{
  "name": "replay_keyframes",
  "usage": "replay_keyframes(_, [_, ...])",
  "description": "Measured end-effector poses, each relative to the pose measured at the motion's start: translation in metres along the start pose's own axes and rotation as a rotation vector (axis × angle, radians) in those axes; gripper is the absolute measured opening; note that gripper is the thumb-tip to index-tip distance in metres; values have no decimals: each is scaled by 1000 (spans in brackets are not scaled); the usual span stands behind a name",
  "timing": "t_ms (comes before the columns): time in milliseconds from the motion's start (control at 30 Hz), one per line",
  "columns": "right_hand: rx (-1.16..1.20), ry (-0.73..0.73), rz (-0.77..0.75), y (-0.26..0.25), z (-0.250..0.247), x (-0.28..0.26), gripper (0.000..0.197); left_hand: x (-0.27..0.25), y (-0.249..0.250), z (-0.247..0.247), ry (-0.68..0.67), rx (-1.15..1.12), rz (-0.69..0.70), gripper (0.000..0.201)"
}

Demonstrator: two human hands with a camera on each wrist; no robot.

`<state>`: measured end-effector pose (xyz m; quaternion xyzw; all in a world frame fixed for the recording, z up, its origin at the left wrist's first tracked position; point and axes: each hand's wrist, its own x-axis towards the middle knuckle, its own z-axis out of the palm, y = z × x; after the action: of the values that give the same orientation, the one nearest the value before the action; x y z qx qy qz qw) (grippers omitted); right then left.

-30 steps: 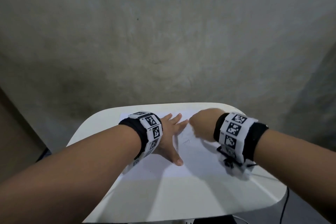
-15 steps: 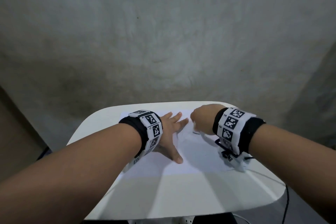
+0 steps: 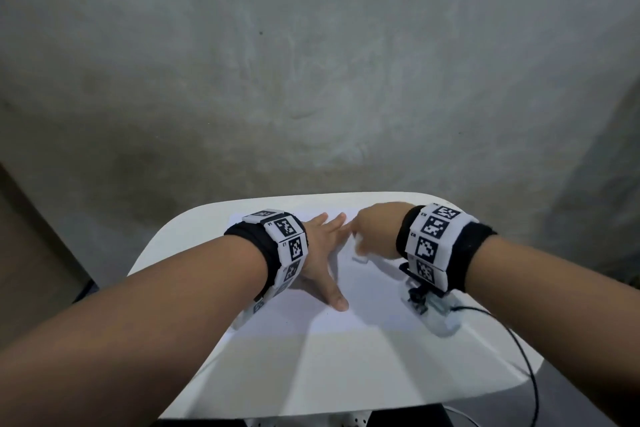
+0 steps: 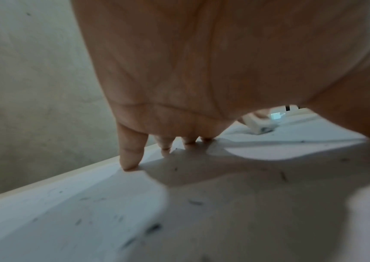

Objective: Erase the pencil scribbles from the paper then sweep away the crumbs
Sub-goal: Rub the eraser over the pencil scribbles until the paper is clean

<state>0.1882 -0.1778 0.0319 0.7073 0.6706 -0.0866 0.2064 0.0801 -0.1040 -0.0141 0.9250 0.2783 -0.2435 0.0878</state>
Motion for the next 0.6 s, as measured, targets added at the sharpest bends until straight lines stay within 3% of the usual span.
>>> replay_keyframes(167, [-37, -30, -98, -14, 0, -6, 37, 3, -4, 6, 22, -87, -56, 142])
replay_keyframes(267, [-68, -19, 33, -1, -5, 4, 33, 1, -2, 2, 1, -30, -2, 140])
replay_keyframes(433, [-42, -11, -83, -15, 2, -2, 34, -3, 1, 1, 13, -65, -60, 138])
replay_keyframes(533, [-109, -28, 31, -1, -2, 5, 31, -1, 0, -1, -5, -36, -9, 141])
replay_keyframes(600, [-152, -39, -19, -5, 0, 1, 33, -4, 2, -2, 5, -37, -15, 138])
